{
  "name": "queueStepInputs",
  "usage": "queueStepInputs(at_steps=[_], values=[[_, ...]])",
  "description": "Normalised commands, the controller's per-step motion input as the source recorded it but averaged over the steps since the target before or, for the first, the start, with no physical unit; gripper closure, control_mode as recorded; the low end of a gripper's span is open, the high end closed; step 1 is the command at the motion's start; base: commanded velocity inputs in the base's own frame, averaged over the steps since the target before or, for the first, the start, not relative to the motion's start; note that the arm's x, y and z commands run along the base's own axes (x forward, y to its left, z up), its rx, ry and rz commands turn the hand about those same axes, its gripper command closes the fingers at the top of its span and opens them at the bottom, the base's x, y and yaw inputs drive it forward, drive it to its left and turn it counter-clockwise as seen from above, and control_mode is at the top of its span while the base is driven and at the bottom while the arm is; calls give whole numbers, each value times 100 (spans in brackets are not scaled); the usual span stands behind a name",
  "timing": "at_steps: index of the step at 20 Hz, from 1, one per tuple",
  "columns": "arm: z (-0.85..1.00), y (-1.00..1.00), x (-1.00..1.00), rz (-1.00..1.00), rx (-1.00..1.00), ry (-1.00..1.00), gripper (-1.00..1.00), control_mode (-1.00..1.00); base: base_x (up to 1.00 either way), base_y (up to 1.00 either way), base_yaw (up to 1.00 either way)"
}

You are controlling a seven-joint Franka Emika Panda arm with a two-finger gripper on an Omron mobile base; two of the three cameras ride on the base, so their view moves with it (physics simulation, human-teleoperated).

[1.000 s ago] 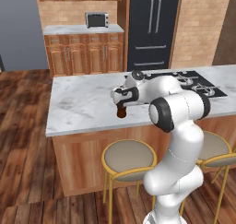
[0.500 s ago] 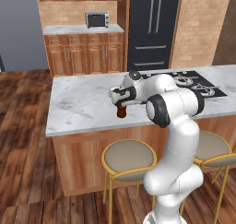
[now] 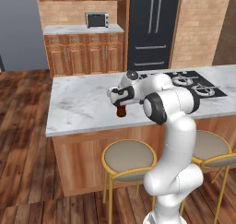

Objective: Place the large bottle from the dining counter next to the other large bottle outside the sink, and place the small bottle from the dining counter next to the other small bottle inside the sink.

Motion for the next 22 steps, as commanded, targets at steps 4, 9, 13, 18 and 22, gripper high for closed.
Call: queueStepInputs(at_steps=[4,9,13,18,22], values=[[0,1,-1,0,0,-5,100,-100,0,0,0],[2,0,-21,0,1,-11,100,-100,0,0,0],[14,3,-27,0,0,-12,100,-100,0,0,0],[15,1,-8,0,3,-5,100,-100,0,0,0],[4,0,0,0,4,0,100,-100,0,0,0]])
